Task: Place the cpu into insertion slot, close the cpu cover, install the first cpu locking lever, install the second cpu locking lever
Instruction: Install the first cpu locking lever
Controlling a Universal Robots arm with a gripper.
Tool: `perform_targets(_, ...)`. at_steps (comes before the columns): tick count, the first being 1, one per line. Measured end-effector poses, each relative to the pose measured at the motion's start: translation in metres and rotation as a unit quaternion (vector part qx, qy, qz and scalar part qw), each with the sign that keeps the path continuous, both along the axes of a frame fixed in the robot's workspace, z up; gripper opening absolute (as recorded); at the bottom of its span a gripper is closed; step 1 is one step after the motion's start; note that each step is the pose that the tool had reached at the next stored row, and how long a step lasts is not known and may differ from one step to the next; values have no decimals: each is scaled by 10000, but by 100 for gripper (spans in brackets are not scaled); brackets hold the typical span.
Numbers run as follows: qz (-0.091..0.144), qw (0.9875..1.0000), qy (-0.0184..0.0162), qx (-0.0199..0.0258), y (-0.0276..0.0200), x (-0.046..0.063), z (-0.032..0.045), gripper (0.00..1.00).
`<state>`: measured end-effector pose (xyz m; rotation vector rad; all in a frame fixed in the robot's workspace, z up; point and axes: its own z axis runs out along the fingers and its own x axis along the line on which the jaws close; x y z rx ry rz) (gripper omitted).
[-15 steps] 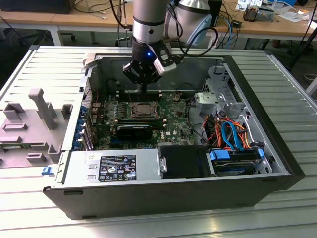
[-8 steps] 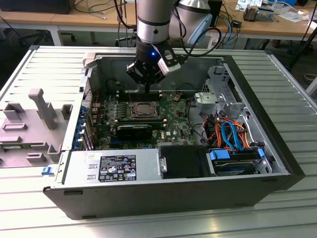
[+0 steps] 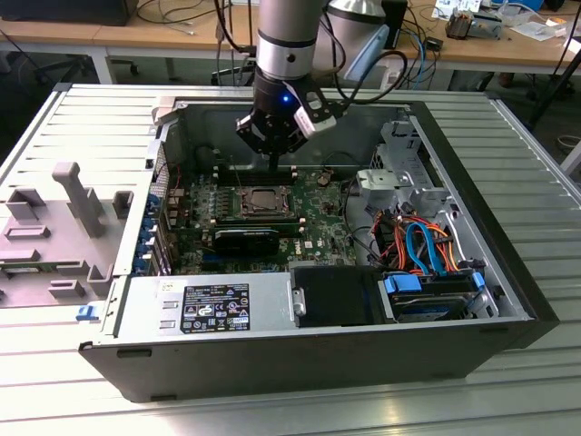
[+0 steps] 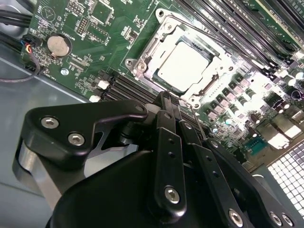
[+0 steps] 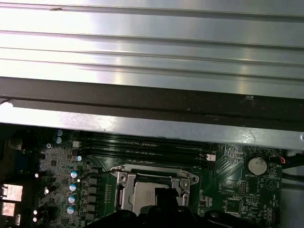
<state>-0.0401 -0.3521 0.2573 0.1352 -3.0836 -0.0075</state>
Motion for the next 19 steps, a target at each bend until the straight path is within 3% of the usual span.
perform_targets(19,0,10000,50,0,0,228,0,11)
